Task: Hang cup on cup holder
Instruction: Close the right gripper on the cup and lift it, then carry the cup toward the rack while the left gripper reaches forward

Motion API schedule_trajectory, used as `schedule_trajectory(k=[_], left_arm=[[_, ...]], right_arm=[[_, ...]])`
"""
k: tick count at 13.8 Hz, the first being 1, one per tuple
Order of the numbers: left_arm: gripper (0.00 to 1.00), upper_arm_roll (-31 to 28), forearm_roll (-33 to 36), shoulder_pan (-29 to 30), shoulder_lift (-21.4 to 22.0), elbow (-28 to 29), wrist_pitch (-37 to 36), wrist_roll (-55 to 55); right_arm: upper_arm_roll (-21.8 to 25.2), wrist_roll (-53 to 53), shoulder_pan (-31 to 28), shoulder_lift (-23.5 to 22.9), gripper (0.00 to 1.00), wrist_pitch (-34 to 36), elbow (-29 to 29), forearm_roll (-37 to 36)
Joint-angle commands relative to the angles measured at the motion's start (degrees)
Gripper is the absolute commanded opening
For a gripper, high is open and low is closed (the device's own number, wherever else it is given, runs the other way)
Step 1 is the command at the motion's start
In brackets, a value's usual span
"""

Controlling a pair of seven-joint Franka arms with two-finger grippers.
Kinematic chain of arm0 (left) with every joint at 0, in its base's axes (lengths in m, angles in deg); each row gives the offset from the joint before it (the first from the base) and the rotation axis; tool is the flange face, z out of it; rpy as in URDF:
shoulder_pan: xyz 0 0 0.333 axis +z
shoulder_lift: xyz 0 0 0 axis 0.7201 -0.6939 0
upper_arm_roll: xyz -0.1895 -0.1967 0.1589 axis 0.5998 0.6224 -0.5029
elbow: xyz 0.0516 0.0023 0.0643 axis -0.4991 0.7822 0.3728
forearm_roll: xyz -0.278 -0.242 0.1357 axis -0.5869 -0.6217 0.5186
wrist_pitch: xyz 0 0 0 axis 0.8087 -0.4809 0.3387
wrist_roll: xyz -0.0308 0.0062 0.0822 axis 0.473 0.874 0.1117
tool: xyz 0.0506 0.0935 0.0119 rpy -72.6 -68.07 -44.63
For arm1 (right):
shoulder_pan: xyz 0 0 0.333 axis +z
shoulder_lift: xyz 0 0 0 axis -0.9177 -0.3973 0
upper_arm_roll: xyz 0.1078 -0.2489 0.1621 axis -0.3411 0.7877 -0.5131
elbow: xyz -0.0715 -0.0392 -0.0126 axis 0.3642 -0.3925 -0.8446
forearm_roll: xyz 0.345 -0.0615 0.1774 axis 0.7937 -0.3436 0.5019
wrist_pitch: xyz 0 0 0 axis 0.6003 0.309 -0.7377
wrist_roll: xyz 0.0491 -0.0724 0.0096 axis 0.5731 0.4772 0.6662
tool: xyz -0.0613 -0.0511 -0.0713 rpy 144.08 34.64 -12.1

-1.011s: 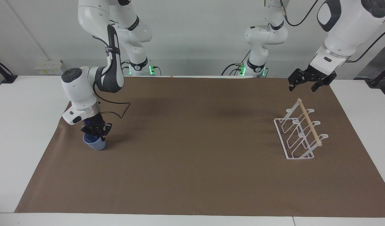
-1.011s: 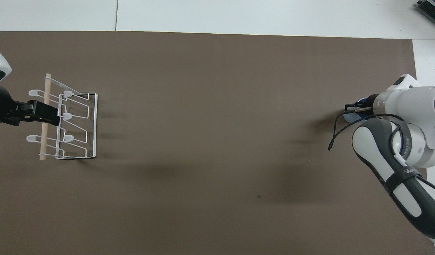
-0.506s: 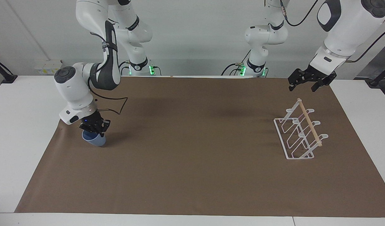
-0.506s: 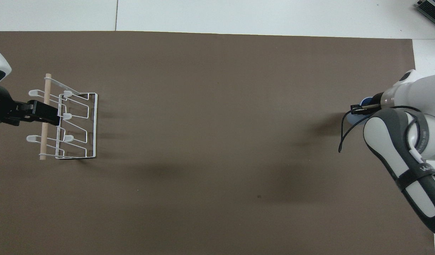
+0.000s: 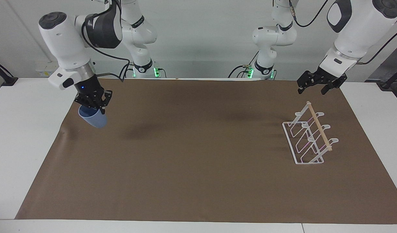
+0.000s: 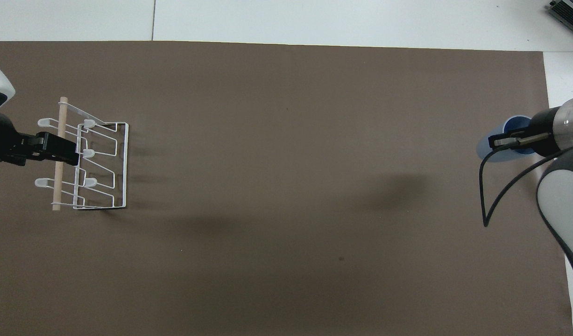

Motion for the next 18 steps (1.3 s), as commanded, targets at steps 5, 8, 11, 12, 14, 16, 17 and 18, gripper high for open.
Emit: schedule_trajectory(k=[5, 8, 11, 12, 14, 16, 17, 18], left_arm=[[1.0, -0.2, 0.9, -0.1, 1.5, 1.4, 0.1, -0.4], [1.0, -0.2, 0.9, -0.1, 1.5, 1.4, 0.1, -0.4], [1.0, -0.2, 0.9, -0.1, 1.5, 1.4, 0.1, -0.4], [1.0, -0.2, 0.9, -0.1, 1.5, 1.4, 0.1, -0.4], [1.0, -0.2, 0.9, -0.1, 1.5, 1.4, 0.1, -0.4], [1.0, -0.2, 0.9, -0.1, 1.5, 1.4, -0.3, -0.4], [1.0, -0.2, 0.9, -0.1, 1.5, 1.4, 0.1, -0.7], [1.0, -0.1, 0.9, -0.2, 1.5, 1.4, -0.6, -0.7]], right_arm=[[-0.9, 0.6, -0.5, 4.9, 0.0, 9.6, 0.1, 13.9], [-1.8, -3.9, 3.1, 4.9, 0.0, 5.9, 0.5, 18.5], [-2.5, -10.4, 11.6, 4.9, 0.0, -1.9, 1.3, 18.6], [-2.5, -13.1, 14.0, 4.9, 0.0, -3.7, 1.5, 18.6], [-2.5, -18.4, 17.9, 4.9, 0.0, -5.9, 1.5, 19.0], [-2.9, -23.5, 20.9, 5.0, 0.0, -9.1, 1.6, 23.5], [-3.2, -26.1, 22.6, 5.0, 0.0, -11.0, 1.6, 25.2], [-3.2, -29.4, 24.1, 4.9, 0.0, -13.2, 1.6, 26.7]])
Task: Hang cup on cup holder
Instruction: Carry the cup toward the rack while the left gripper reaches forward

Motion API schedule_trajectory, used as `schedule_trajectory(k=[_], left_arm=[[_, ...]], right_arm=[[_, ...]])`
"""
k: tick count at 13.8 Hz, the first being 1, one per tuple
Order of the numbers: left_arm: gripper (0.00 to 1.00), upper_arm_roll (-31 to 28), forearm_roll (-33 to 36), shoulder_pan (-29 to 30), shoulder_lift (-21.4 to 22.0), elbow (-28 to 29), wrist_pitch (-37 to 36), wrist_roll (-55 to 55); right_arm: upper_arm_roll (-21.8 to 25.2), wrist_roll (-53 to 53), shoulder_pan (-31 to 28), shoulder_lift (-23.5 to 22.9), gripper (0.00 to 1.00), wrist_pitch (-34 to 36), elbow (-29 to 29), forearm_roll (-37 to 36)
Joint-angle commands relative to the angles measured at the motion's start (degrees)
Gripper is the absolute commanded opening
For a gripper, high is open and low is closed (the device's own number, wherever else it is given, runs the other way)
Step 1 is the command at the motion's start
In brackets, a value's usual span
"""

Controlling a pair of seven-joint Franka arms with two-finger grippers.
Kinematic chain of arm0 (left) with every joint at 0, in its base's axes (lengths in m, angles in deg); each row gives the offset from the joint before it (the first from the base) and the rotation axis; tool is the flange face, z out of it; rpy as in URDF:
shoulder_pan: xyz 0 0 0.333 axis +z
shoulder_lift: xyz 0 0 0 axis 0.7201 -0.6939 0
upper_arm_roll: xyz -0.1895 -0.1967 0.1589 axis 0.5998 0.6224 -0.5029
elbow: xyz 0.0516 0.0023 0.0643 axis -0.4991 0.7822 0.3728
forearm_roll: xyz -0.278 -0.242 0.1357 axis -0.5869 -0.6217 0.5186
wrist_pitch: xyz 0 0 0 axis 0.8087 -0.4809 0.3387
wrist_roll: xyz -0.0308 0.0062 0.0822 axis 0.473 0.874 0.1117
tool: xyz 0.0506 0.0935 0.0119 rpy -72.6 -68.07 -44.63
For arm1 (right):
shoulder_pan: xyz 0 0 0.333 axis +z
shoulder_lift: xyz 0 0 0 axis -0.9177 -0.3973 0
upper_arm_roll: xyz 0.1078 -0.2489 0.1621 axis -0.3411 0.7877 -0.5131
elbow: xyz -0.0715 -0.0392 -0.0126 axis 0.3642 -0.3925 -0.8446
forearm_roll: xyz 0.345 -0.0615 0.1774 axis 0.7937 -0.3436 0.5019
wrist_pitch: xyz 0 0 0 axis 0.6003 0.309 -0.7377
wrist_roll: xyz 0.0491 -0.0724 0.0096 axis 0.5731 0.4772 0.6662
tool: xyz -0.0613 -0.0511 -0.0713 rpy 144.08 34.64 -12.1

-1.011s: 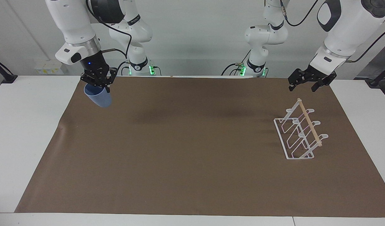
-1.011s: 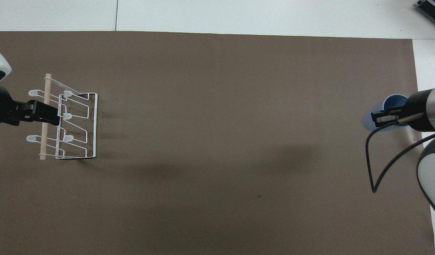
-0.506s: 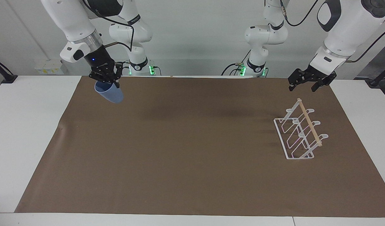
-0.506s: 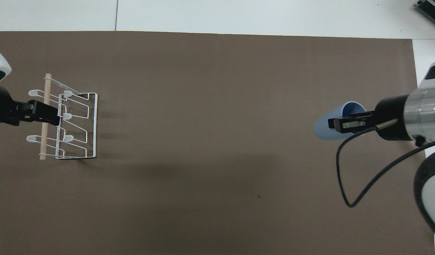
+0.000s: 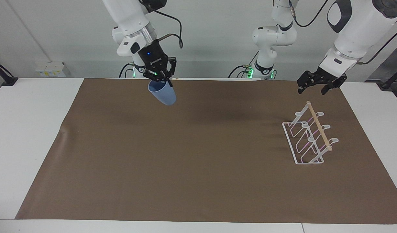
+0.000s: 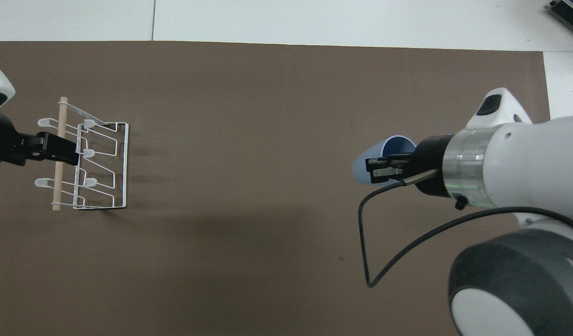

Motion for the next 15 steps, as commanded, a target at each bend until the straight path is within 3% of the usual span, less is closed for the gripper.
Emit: schedule_trajectory(k=[1, 2, 4, 9, 11, 15], left_arm=[[1.0, -0.1, 0.9, -0.4, 1.6, 1.4, -2.0, -0.8], [1.0, -0.1, 0.9, -0.6, 1.8, 1.4, -3.4, -3.0], [1.0, 0.2, 0.0, -0.9, 2.4, 2.6, -3.0, -17.6], [1.0, -0.2, -18.5, 0.0, 4.1, 6.0, -2.7, -55.5], [1.0, -0.3, -25.3, 0.0, 4.6, 7.1, -1.3, -68.0], [1.0, -0.2, -35.0, 1.0, 5.3, 8.8, 2.6, -82.8]], right_arm=[[-0.1, -7.8, 4.0, 0.5, 0.0, -6.6, 0.8, 4.4], [-0.1, -10.0, 5.7, 0.4, 0.0, -9.8, 1.3, 4.5], [-0.1, -11.0, 8.4, -0.2, 0.0, -12.8, 1.5, 4.7], [-0.1, -14.8, 15.6, -4.3, 0.0, -23.6, 1.3, 8.6], [-0.1, -15.0, 15.8, -4.5, 0.0, -24.3, 1.2, 11.5], [-1.5, -16.6, 16.2, -5.4, 0.0, -27.6, 0.5, 14.5]])
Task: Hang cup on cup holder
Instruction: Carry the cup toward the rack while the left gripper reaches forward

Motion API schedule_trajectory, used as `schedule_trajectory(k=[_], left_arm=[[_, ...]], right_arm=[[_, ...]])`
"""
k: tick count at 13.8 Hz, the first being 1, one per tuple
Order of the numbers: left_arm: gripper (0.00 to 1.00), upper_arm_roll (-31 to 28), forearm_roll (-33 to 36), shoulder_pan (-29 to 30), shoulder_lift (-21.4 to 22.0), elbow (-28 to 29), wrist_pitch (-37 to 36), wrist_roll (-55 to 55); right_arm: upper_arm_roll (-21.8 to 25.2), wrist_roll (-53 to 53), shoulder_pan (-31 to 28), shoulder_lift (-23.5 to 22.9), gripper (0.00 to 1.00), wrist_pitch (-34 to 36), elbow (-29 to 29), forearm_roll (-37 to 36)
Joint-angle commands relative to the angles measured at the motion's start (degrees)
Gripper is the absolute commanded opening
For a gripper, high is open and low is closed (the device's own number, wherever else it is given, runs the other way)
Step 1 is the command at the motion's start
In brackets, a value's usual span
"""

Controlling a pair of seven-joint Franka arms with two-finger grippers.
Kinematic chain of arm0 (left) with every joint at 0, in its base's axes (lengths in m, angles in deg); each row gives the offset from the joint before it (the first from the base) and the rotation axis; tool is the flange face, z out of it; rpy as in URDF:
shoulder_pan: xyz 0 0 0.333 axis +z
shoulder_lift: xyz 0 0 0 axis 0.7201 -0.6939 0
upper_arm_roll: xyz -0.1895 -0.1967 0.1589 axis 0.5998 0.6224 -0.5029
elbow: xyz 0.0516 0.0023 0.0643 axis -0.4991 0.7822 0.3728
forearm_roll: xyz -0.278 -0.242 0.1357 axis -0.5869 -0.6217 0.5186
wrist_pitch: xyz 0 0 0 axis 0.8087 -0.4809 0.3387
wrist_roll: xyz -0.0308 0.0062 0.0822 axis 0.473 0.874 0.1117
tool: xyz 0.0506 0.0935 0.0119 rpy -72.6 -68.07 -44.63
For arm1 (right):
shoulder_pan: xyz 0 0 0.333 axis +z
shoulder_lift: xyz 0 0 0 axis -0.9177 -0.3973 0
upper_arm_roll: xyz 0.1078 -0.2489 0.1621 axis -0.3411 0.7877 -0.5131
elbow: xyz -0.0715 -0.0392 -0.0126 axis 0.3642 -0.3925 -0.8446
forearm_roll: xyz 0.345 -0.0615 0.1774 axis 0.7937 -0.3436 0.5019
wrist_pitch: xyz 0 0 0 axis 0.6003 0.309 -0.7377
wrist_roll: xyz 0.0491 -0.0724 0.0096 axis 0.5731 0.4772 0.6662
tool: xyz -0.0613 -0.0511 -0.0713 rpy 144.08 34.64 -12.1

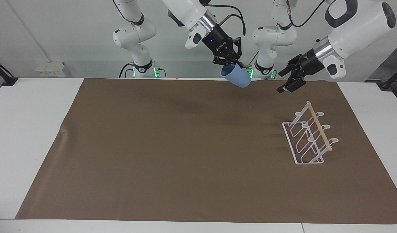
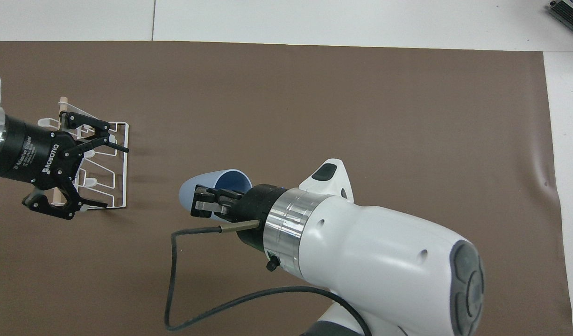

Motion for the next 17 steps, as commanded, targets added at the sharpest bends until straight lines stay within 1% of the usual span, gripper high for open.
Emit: schedule_trajectory(k=[1, 2, 4, 7, 9, 10, 11, 12, 14, 16, 17], left_arm=[[1.0, 0.0, -6.1, 0.3, 2.9, 5.6, 6.8, -7.0], [1.0, 0.0, -8.2, -0.2, 3.6, 6.9, 8.8, -7.7], [1.0, 0.4, -11.5, -0.2, 3.7, 7.2, 9.4, -7.8], [1.0, 0.7, -11.4, -1.9, 4.2, 7.6, 7.8, -8.0], [1.0, 0.6, -10.8, -1.4, 4.4, 7.6, 4.6, -7.8], [1.0, 0.4, -10.3, -1.1, 4.4, 7.6, 2.4, -7.6], [1.0, 0.5, -8.3, -1.1, 4.7, 7.7, 1.6, -7.7], [1.0, 0.5, -7.0, -1.7, 5.3, 8.9, 2.4, -8.1], [1.0, 0.7, -7.0, -1.9, 7.5, 12.9, 3.9, -9.1], [1.0, 1.7, -6.9, -2.3, 8.3, 15.4, 9.3, -12.0], [1.0, 1.9, -6.9, -2.4, 8.5, 15.8, 9.2, -12.1]], right_arm=[[-1.3, -1.9, 0.3, -1.0, 0.0, -1.9, -0.9, 2.7], [-1.6, -2.0, 0.7, -1.7, 0.0, -2.8, -1.0, 2.7], [-1.8, -2.0, 1.8, -3.2, 0.0, -4.9, -1.0, 2.7], [-1.9, -1.8, 1.9, -4.6, 0.0, -5.4, -1.2, 2.6], [-1.9, -1.7, 1.9, -4.6, 0.0, -5.1, -1.2, 2.7], [-1.9, -1.7, 1.8, -4.6, 0.0, -5.0, -1.2, 2.7], [-1.9, -1.7, 1.8, -4.7, 0.0, -4.8, -1.2, 2.7], [-1.9, -1.7, 1.8, -4.7, 0.0, -4.7, -1.2, 2.6], [-1.9, -1.5, 1.8, -4.7, 0.0, -4.8, -1.2, 2.6], [-1.9, -1.5, 1.8, -4.7, 0.0, -4.8, -1.4, 2.6], [-1.9, -1.6, 1.8, -4.7, 0.0, -4.9, -1.5, 2.6]])
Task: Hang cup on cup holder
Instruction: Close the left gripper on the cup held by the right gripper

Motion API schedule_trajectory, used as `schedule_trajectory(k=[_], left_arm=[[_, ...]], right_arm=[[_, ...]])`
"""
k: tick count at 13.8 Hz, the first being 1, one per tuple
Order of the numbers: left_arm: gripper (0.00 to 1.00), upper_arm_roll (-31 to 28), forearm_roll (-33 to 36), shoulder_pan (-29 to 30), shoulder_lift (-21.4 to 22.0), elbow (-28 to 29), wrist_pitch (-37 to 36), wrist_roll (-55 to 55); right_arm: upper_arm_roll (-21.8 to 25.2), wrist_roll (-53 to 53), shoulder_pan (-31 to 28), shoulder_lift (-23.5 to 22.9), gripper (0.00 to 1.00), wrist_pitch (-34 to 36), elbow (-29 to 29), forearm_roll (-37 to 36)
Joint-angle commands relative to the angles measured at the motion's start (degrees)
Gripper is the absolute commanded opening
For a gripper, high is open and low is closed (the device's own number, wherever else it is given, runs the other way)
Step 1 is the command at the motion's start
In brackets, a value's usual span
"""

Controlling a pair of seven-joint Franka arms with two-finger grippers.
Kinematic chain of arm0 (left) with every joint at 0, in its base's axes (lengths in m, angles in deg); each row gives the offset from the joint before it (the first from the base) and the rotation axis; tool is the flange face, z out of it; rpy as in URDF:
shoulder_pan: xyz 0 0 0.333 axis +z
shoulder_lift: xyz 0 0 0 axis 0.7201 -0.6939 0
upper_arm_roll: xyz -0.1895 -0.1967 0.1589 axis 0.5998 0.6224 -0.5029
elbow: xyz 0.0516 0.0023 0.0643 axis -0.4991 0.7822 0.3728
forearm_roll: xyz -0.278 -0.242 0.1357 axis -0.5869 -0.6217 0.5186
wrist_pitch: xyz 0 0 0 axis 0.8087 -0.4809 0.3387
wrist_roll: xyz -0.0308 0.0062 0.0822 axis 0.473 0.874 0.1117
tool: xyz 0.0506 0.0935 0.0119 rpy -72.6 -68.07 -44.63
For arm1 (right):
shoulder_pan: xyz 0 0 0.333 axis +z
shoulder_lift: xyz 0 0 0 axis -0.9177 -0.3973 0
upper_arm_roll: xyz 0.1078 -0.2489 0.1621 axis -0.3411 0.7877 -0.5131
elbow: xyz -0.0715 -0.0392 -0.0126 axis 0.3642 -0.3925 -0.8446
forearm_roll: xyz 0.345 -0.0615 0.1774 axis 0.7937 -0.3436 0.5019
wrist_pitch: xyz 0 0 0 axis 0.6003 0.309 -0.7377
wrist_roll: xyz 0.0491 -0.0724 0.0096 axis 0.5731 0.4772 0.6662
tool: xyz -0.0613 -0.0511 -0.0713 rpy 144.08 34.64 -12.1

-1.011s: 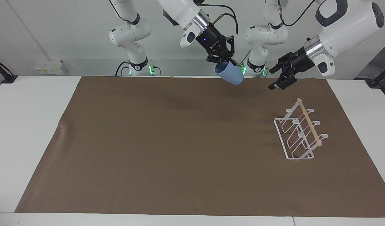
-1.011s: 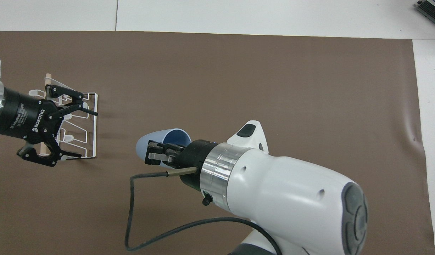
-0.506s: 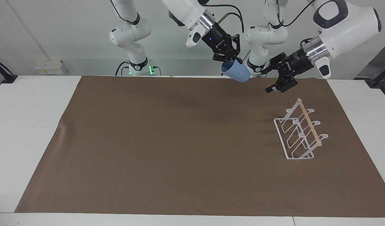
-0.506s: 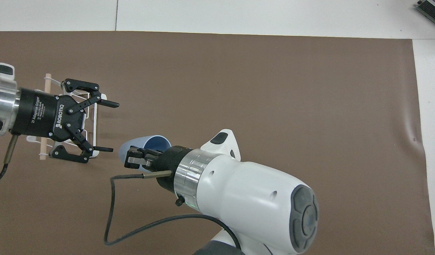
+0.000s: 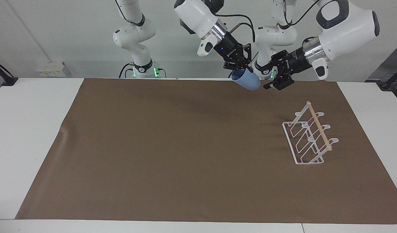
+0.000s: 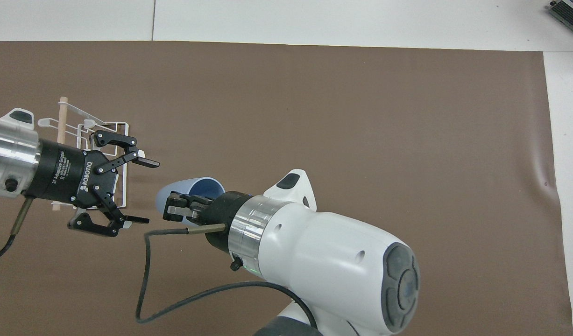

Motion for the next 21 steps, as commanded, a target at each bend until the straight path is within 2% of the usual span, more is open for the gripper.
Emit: schedule_trajectory(k=[1, 15, 16, 17, 21], left_arm=[[1.0, 0.8, 1.0, -1.6, 3.7, 4.6, 2.4, -2.5], [1.0, 1.8, 1.0, -4.6, 6.8, 9.9, 6.7, -1.7], [0.62, 2.0, 1.0, -4.6, 6.9, 9.9, 6.9, -1.8], [0.01, 3.0, 1.1, -4.6, 7.1, 9.9, 6.7, -1.1], [0.0, 3.4, 1.2, -4.0, 7.9, 9.9, 6.3, -0.4]], right_arm=[[-0.3, -0.5, -0.4, -0.3, 0.0, -0.1, -0.8, 1.1], [-0.3, -0.8, -0.4, -0.1, 0.0, 0.3, -0.4, 1.2], [-0.3, -0.8, -0.4, -0.1, 0.0, 0.3, -0.4, 1.2], [-0.3, -0.8, -0.4, -0.1, 0.0, 0.4, -0.4, 1.2], [-0.3, -0.8, -0.4, -0.1, 0.0, 0.4, -0.4, 1.2]])
